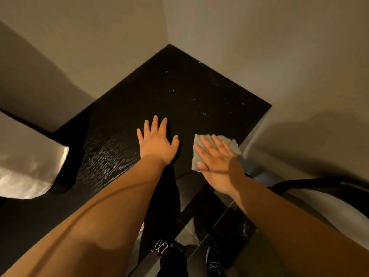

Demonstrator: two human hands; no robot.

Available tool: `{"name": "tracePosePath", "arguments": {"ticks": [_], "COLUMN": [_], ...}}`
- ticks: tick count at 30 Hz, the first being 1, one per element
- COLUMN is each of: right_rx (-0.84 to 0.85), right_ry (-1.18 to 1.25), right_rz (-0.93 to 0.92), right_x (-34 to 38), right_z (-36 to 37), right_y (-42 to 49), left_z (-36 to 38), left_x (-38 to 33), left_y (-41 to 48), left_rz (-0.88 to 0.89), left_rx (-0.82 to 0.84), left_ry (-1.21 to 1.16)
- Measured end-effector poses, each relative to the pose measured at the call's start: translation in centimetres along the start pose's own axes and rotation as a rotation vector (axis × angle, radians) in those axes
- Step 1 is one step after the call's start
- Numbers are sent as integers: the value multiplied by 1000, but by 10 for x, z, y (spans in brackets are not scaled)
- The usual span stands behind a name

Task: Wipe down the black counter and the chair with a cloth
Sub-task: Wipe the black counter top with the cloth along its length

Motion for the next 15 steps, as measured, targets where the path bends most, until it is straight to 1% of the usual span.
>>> {"name": "tracePosePath", "arguments": {"ticks": [2, 3, 5, 6, 8, 9, 10, 11, 13, 15], "right_rx": [93, 122, -3, -34, -8, 11, 17, 4, -80, -18], "right_ry": [-46, -78, -124, -135, -104, -82, -60, -32, 11, 6], "right_rz": [-38, -9, 128, 221, 354, 382, 366, 309, 135, -21], "right_x": [-25, -41, -78, -97, -112, -109, -97, -78, -29, 5], "right_z": [-2, -3, -18, -24, -29, -27, -27, -27, -23, -12], "right_y": [17, 28, 55, 67, 87, 92, 95, 94, 79, 62], "left_z": [4, 6, 7, 7, 8, 9, 10, 11, 11, 10], "left_x": [5, 7, 7, 6, 7, 8, 9, 9, 8, 9], "left_y": [2, 1, 0, 1, 5, 6, 6, 6, 7, 7], "left_rz": [-16, -17, -14, -12, -10, -10, -11, -8, -2, 5], "left_rx": [-16, -29, -53, -61, -71, -68, -62, -57, -52, -59], "left_ry": [20, 31, 38, 41, 42, 47, 52, 53, 55, 60]}}
Point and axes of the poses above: each hand's wrist, its own y-axis towards the middle knuckle, its own z-axis out of the palm, x = y × z, the point moved 8 cm from there along y, towards the middle knuckle, and after that the axes turned 3 degrees about -x, right-handed, at the moved point
